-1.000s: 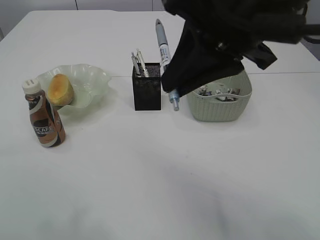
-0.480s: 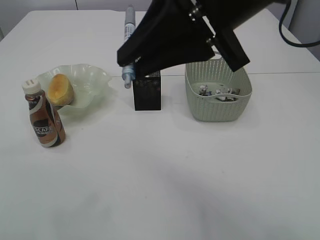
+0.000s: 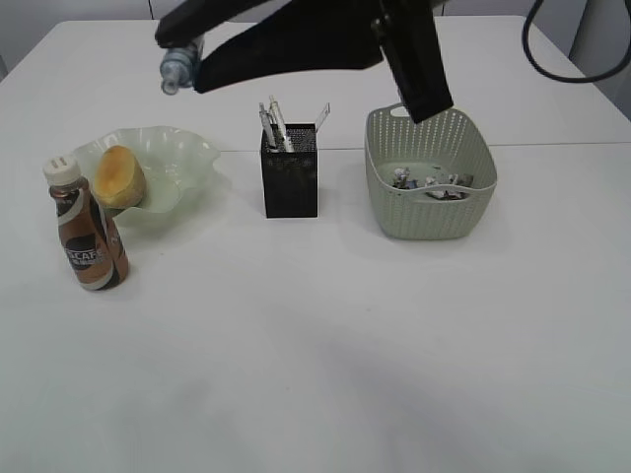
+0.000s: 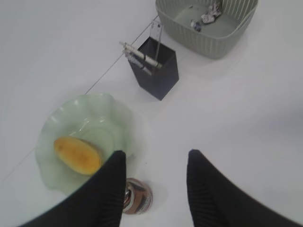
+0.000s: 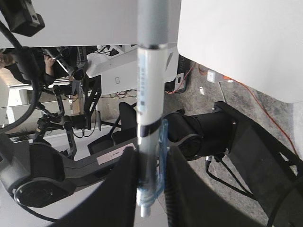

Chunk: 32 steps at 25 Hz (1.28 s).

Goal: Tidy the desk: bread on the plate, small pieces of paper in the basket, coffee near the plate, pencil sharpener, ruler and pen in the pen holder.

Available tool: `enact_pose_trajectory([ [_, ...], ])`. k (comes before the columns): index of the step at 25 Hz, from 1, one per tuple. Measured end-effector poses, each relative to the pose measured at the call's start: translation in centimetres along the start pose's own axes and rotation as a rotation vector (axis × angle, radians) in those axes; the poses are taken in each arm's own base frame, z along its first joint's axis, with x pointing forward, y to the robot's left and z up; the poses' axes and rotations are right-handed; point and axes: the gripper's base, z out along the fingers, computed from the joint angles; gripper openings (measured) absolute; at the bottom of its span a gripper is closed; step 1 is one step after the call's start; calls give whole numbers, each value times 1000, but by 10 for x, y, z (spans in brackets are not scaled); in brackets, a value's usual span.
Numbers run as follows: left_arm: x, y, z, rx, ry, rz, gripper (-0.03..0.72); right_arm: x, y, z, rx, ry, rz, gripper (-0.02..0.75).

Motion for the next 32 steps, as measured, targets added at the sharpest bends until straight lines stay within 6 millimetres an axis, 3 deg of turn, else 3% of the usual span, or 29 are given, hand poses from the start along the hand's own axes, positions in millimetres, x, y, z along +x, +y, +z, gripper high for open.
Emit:
enact_pose_trajectory([
  [5,-6,1,1,0,-65,-16,323,1,7,0,-78,8,27,108],
  [15,-5,8,10,-46,-70,119,334,0,35,-7,-399,31,133,108],
  [28,-10,2,23,75,-165,6,311,-1,42,-10,-478,27,137,108],
  [32,-9,4,28,70,-165,67,311,-1,46,-13,-533,32,157,109],
])
